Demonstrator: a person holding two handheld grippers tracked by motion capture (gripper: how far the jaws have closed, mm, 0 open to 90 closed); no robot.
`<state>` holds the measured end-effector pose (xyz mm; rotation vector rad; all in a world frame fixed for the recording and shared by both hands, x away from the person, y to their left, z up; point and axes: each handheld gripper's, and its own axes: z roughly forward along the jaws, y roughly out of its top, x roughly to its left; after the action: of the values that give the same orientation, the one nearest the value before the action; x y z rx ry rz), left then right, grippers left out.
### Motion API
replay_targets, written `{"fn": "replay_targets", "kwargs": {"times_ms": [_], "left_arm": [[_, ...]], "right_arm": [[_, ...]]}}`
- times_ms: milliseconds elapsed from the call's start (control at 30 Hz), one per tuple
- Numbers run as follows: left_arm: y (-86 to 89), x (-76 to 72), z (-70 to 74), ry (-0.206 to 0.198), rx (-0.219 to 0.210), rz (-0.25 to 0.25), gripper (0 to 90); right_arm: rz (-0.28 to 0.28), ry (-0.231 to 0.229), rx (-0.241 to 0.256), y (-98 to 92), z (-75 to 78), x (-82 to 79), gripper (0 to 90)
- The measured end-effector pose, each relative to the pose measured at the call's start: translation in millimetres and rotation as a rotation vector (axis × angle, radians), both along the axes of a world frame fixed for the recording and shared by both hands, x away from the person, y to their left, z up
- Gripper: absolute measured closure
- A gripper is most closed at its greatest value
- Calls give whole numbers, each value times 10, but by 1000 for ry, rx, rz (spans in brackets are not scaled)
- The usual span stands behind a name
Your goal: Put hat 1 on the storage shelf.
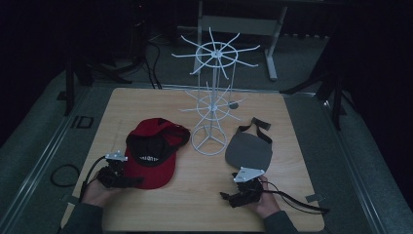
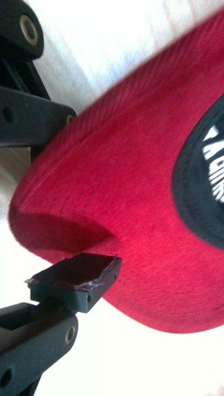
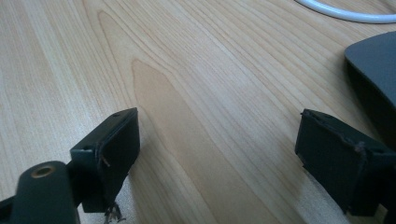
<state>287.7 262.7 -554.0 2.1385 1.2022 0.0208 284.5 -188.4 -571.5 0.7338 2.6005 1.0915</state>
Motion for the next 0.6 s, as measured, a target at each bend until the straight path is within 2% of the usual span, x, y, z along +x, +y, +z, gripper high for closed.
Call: {"fn": "replay_targets", "kwargs": {"times_ms": [133, 200, 300, 467, 567, 600], "left_arm": [[10, -10, 17, 13, -26, -15, 579], [11, -39, 44, -11, -25, -27, 630], [48, -65, 67, -27, -28, -19, 687], [98, -103, 115, -82, -48, 4, 781], [127, -118, 156, -135, -61, 33, 842], [122, -129, 174, -162, -45, 42, 854]], "right_arm": [[0, 0, 0, 0, 0, 0, 137], [-1, 1, 0, 0, 0, -1, 137], [0, 0, 0, 0, 0, 0, 137], [0, 0, 0, 0, 0, 0, 137], [0, 0, 0, 0, 0, 0, 137], [0, 0, 0, -1, 0, 0, 137]]}}
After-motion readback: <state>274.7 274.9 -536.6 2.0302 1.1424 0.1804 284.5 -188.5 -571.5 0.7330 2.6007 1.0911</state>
